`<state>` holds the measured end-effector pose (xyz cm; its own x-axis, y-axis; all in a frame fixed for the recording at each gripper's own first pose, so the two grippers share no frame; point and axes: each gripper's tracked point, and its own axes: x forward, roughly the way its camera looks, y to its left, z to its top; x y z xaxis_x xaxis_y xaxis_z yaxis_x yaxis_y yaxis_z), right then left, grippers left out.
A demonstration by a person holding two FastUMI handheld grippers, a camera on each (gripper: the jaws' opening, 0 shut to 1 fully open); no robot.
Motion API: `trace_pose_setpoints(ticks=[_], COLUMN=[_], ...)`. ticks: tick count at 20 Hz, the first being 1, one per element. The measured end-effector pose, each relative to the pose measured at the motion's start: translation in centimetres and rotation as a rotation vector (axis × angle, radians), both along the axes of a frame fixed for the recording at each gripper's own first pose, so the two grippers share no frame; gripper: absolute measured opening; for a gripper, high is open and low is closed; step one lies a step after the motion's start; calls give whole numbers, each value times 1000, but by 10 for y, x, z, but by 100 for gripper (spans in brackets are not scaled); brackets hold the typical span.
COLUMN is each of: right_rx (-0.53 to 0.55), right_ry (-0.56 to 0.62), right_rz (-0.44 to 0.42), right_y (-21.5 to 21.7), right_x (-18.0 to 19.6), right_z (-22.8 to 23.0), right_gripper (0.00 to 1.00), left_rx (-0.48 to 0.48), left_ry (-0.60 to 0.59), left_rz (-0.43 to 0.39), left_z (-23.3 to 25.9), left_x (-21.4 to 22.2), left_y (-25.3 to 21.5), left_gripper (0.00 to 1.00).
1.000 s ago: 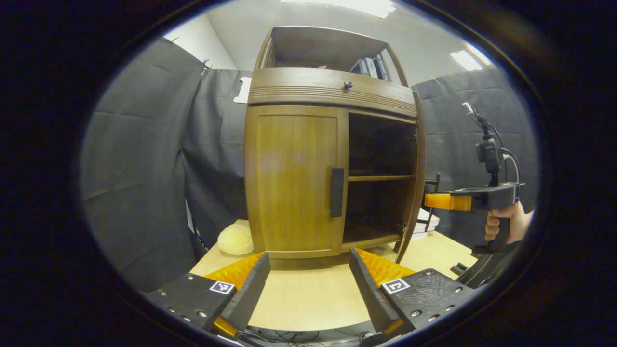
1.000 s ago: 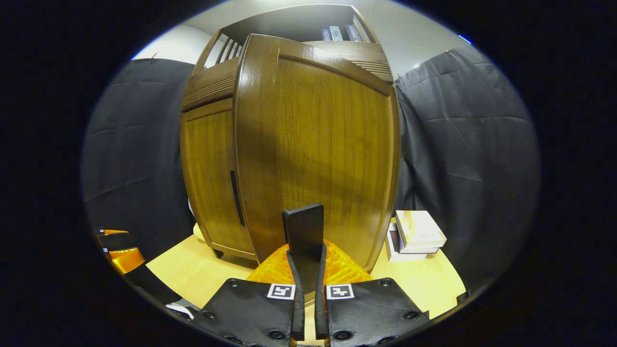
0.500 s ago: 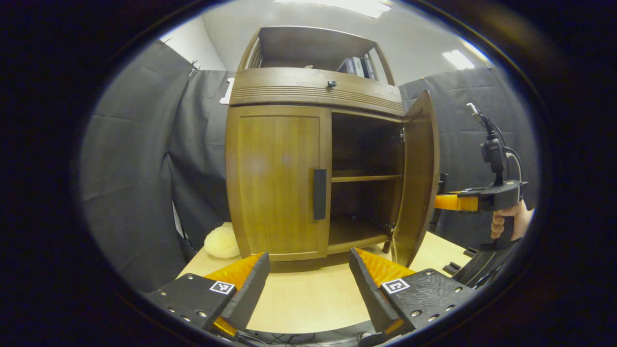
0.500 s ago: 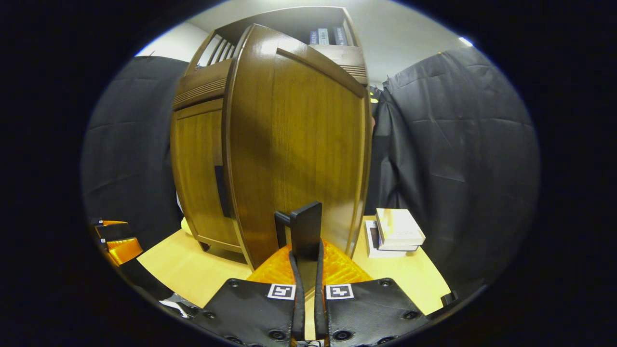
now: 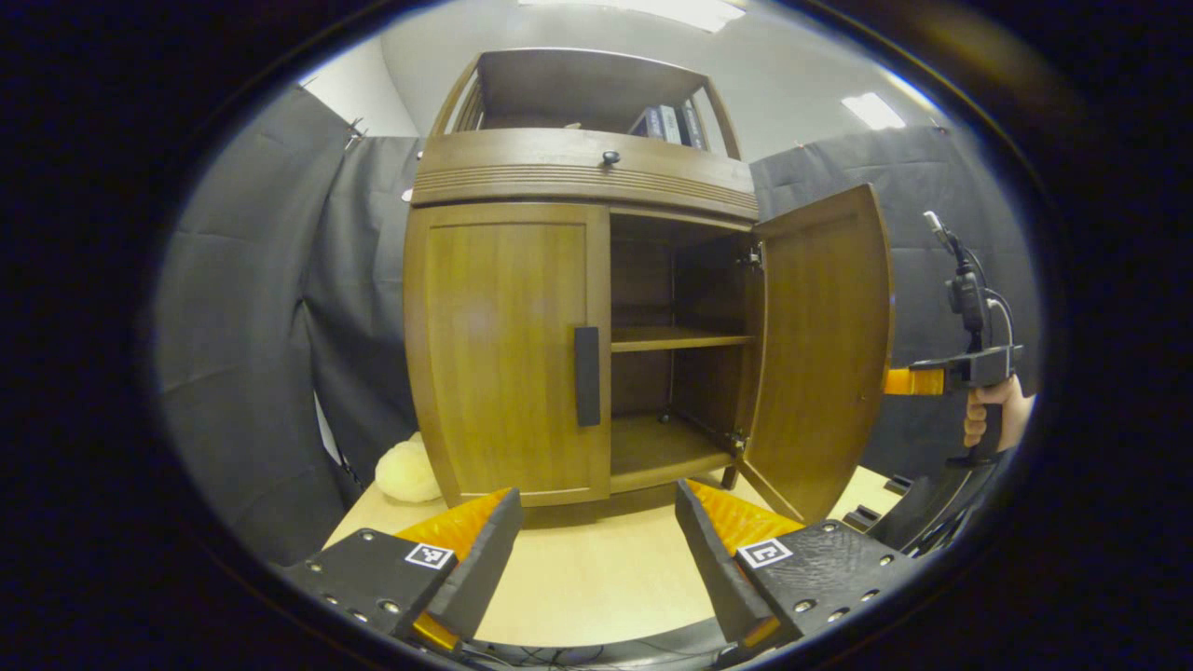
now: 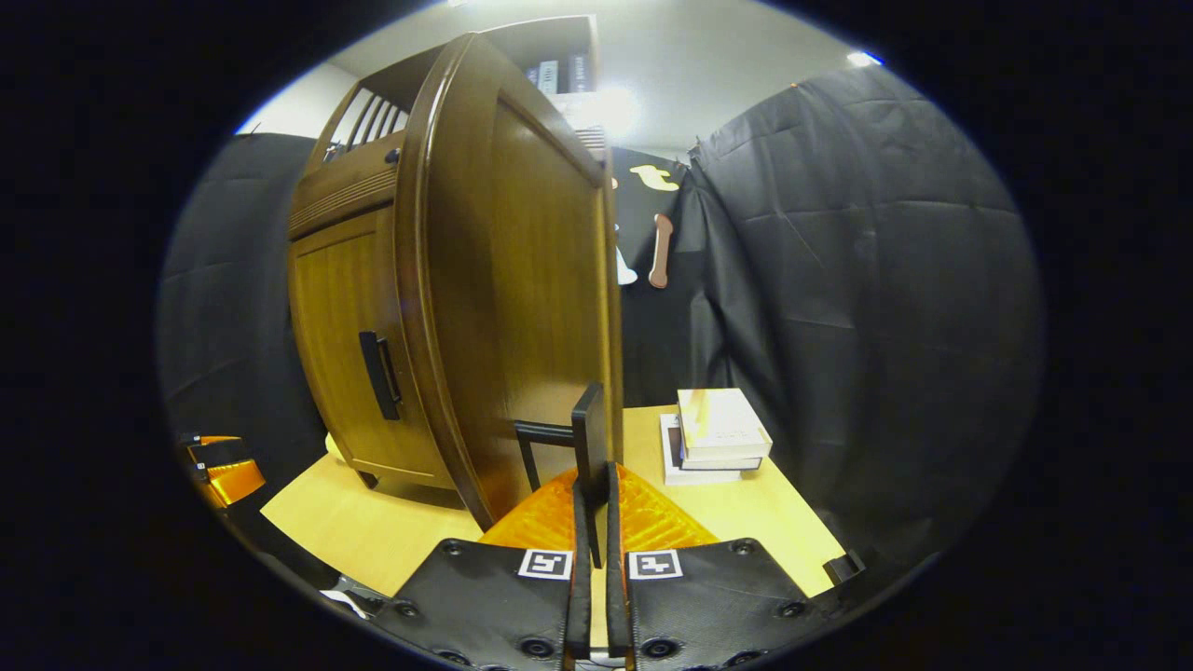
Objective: Open the right door of the double-door shoe cabinet with the right hand, and open the left door with the left hand.
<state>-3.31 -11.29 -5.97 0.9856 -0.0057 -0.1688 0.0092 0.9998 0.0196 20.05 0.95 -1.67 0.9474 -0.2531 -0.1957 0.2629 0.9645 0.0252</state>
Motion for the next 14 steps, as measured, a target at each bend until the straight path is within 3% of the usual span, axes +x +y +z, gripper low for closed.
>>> trace_pose_setpoints(ticks=[3,4,5,6,7,10,11,14], right_rx=[6,1,-4,-8,-8,16,22,33], right_ry=[-19,-17,-13,-13,-4,-3,-1,11], right_rz=[-1,10,32,50,69,122,139,182], right_y=[-31,-40,-44,-48,-50,-52,-52,-53], right_x=[8,9,10,11,12,12,12,12], right_z=[3,5,4,6,5,8,7,6], right_gripper=[5,11,0,3,0,6,2,5], left_rx=[3,12,20,26,30,16,15,21], left_ry=[12,17,11,12,17,1,4,12], left_rz=[-1,2,14,29,45,73,88,142], left_z=[5,8,10,14,16,33,33,31], left_x=[9,13,15,17,13,3,-5,-16], left_y=[-23,-33,-39,-46,-55,-75,-77,-86], left_gripper=[94,94,94,94,94,94,94,94])
